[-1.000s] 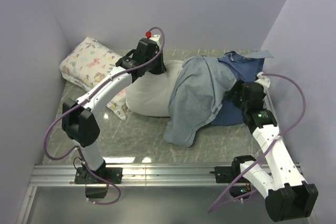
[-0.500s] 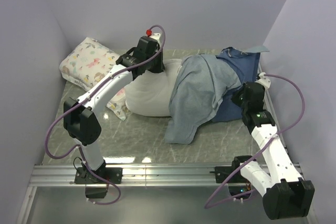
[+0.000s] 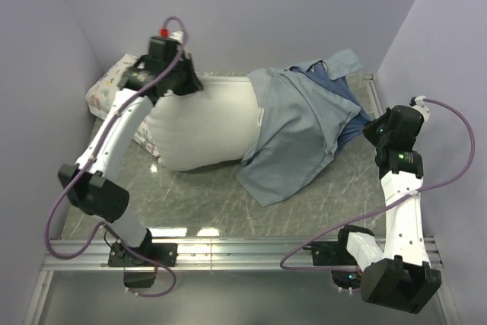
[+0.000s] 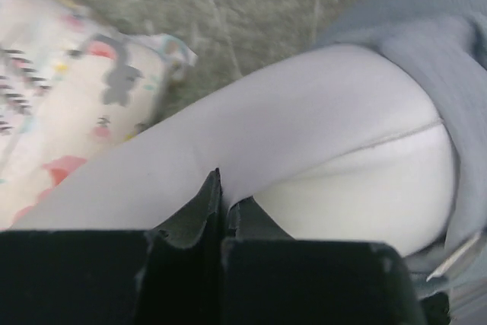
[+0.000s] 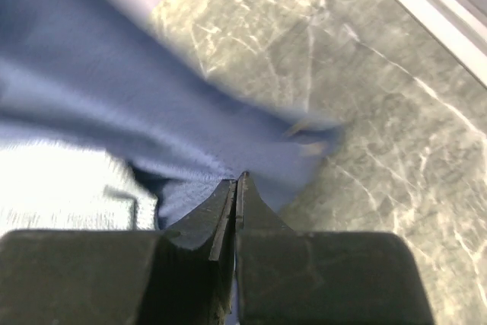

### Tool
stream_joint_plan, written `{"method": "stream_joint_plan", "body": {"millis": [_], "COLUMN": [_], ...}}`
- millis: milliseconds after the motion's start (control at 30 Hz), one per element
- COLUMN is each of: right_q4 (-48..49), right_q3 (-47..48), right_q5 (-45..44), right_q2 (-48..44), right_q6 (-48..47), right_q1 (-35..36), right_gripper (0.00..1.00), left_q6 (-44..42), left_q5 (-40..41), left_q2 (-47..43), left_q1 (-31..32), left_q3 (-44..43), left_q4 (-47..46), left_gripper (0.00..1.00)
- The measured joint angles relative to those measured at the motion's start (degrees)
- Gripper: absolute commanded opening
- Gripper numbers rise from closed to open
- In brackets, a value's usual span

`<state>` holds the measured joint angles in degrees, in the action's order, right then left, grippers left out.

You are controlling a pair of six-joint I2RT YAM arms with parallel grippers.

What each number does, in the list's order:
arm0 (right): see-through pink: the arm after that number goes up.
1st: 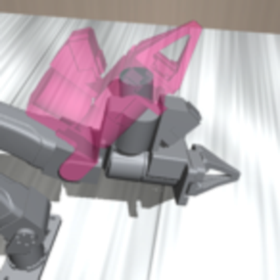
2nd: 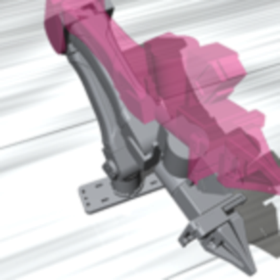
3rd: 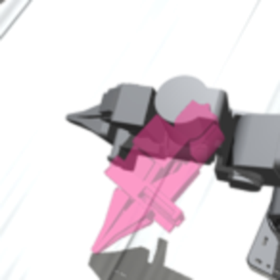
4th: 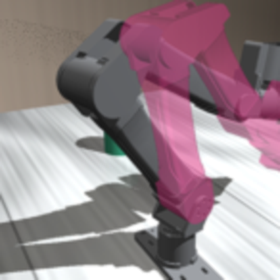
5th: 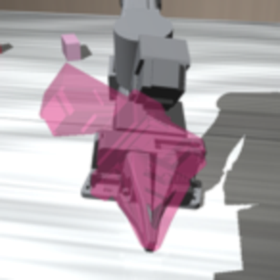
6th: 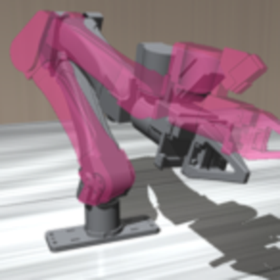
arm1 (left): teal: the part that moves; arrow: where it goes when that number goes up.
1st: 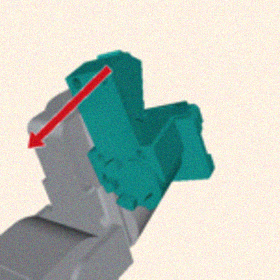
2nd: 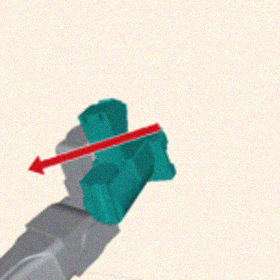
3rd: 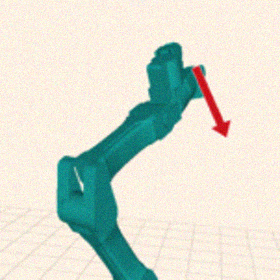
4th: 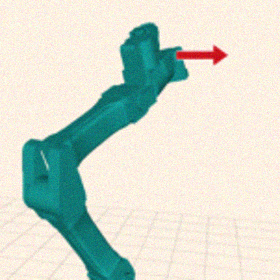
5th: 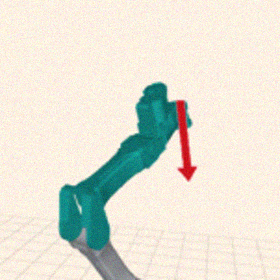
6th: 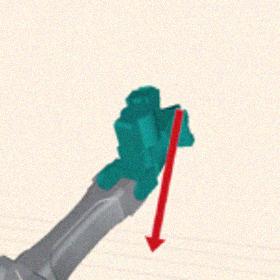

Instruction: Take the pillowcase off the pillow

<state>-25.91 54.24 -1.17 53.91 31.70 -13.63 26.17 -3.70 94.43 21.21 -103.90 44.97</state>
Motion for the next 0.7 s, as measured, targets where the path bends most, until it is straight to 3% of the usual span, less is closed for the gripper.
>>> {"method": "stream_joint_plan", "body": {"millis": [133, 367, 500, 700], "right_q4": [-1.0, -2.5, -4.0, -5.2], "right_q3": [1.3, 2.0, 3.1, 5.1], "right_q5": [3.6, 8.4, 8.5, 6.8], "right_q2": [1.0, 1.8, 2.1, 2.7], "right_q6": [0.5, 2.1, 2.6, 3.3], "right_q1": [-2.2, -4.0, -5.4, -6.0], "right_gripper": [0.0, 0.0, 0.0, 0.0], "left_q6": [1.1, 4.0, 6.2, 6.3], "left_q5": [-1.8, -6.8, -10.6, -9.4], "left_q2": [-5.5, -11.6, -12.0, -10.6], "left_q1": [-7.1, -12.0, -12.3, -11.6], "left_q3": [0.0, 1.7, 4.3, 2.1], "left_q4": [3.4, 3.5, 2.0, 3.3], "left_gripper": [0.0, 0.0, 0.0, 0.0]}}
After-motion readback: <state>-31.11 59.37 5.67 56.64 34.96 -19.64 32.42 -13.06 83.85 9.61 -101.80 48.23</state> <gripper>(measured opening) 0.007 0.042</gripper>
